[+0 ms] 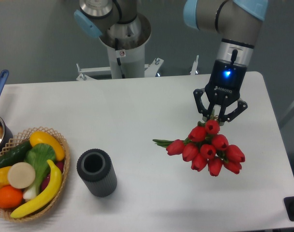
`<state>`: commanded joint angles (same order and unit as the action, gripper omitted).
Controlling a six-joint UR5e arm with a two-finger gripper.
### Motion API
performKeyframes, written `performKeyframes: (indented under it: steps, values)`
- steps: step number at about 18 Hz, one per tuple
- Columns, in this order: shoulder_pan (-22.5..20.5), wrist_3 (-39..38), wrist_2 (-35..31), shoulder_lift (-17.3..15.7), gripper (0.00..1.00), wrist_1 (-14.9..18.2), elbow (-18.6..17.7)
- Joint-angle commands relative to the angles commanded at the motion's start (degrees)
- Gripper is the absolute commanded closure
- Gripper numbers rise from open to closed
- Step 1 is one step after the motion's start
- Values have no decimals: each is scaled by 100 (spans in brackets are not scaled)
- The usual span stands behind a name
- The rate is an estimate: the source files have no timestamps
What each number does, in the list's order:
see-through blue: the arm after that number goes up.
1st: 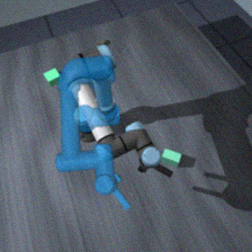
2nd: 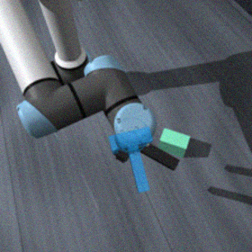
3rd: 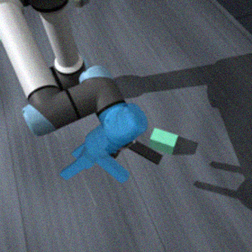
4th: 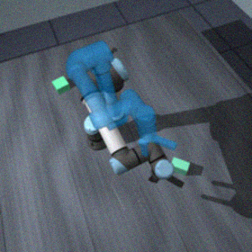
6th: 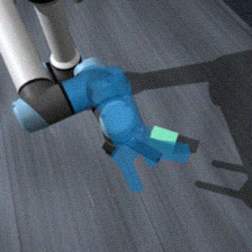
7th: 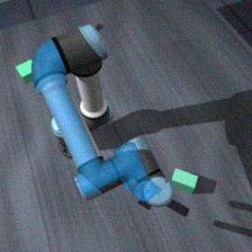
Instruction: Insert the flowers into the vase
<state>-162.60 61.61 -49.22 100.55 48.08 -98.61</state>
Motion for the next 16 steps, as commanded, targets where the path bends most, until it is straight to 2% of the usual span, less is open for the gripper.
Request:
performKeyframes:
  steps: [11,16]
  values:
    - [61,-18,176,17,72,-9,167]
    - [316,-18,377,9,72,-17,167]
